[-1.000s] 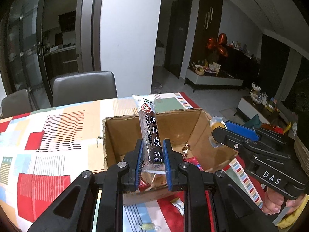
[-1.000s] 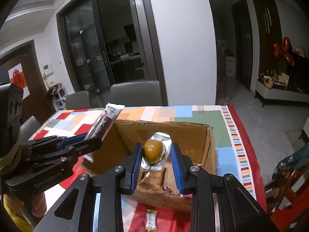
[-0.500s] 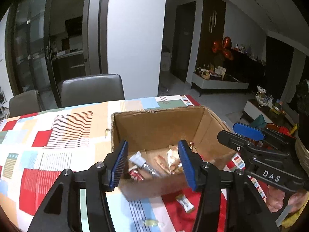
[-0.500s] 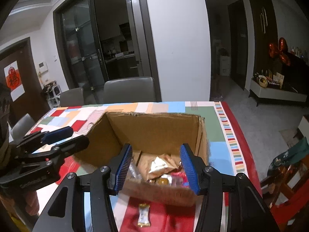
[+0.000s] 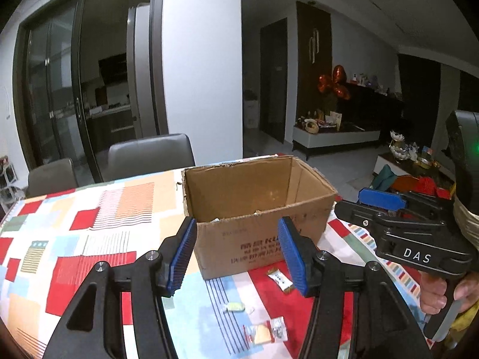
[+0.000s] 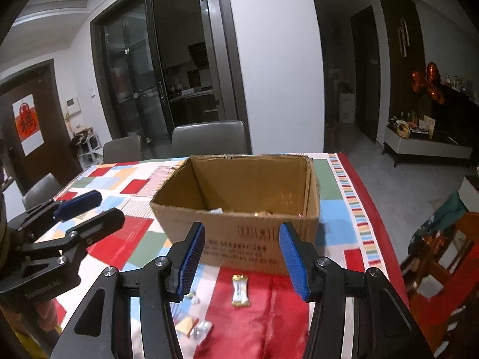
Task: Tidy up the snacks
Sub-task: 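Move both tools toward the bread packets on the table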
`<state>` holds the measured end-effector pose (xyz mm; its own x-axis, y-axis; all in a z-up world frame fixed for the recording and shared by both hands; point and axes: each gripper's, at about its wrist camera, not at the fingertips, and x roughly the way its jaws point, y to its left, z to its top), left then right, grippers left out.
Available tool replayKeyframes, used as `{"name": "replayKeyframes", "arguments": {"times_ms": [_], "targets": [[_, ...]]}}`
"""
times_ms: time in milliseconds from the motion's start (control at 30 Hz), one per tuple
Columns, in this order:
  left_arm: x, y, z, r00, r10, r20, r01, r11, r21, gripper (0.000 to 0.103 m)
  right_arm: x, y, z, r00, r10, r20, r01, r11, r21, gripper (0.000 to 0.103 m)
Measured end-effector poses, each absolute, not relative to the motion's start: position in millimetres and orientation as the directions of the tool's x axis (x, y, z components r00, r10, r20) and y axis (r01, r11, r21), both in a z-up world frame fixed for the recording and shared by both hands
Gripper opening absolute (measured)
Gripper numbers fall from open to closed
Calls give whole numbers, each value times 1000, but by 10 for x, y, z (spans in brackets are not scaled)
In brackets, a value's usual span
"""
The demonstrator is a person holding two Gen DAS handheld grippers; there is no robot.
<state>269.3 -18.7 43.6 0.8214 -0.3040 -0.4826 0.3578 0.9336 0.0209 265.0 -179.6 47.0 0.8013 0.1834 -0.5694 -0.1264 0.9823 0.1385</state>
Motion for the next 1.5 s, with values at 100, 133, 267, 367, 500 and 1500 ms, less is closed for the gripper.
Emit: {"name": "replayKeyframes", "arguments": {"times_ms": [100, 133, 267, 367, 500, 1500], "targets": [[2544, -139, 428, 822, -322, -470, 378, 925, 28, 55, 2461, -1750, 460, 803, 165, -573, -100, 985, 144, 53], [2512, -123, 420, 820, -328, -469, 384, 923, 26, 55, 2397, -1727, 453, 802, 157, -577, -89, 985, 145, 53], [2401, -45, 389, 809, -357, -467, 409, 913, 11, 55, 2169, -1687, 388, 797, 135, -588, -40, 984, 172, 53], [2306, -27, 348, 801, -376, -466, 432, 902, 15, 55, 2027, -1641, 313, 784, 130, -607, -3, 979, 206, 53], [2191, 36, 257, 785, -411, -463, 472, 882, 18, 55, 1845, -1545, 203, 777, 96, -622, 63, 972, 228, 53], [2334, -251, -950, 577, -499, -647, 750, 636, 178, 55, 1425, -1368, -905, 545, -11, -838, 432, 861, 270, 53]]}}
